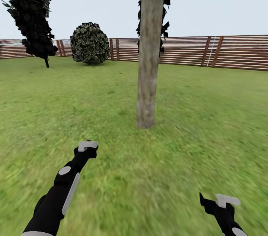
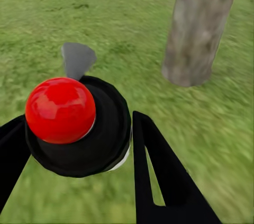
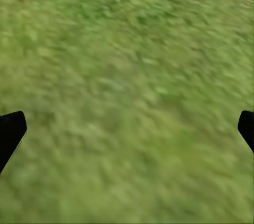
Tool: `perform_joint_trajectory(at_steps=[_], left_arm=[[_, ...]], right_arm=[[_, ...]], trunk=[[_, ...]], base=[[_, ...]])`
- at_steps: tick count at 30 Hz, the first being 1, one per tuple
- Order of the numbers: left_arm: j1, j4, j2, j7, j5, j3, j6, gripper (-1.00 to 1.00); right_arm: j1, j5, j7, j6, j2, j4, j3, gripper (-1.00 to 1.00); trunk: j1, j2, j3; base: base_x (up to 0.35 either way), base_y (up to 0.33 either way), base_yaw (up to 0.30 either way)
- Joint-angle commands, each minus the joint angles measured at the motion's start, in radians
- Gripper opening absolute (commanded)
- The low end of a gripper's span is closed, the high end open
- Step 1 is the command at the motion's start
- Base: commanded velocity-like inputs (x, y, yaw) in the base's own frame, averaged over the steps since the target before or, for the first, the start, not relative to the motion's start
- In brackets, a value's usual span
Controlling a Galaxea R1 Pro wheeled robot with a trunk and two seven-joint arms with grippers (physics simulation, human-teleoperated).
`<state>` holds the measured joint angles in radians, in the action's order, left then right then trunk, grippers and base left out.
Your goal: In the garden, pick up the pesticide atomizer on the floor and spray pesticide onto both trees until each tree trunk is fully covered.
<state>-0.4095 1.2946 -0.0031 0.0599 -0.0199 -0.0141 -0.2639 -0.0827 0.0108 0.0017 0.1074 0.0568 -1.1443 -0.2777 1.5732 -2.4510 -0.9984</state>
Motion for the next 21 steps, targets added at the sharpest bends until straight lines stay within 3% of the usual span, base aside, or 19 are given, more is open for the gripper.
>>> perform_joint_trajectory(at_steps=[1,21], left_arm=[[0.000,0.000,0.000,0.000,0.000,0.000,0.000,-1.00],[0.000,0.000,0.000,0.000,0.000,0.000,0.000,-1.00]], right_arm=[[0.000,0.000,0.000,0.000,0.000,0.000,0.000,1.00],[0.000,0.004,0.000,-0.001,0.000,0.001,0.000,1.00]], trunk=[[0.000,0.000,0.000],[0.000,0.000,0.000]], base=[[0.336,-0.015,0.000],[0.296,-0.174,0.000]])
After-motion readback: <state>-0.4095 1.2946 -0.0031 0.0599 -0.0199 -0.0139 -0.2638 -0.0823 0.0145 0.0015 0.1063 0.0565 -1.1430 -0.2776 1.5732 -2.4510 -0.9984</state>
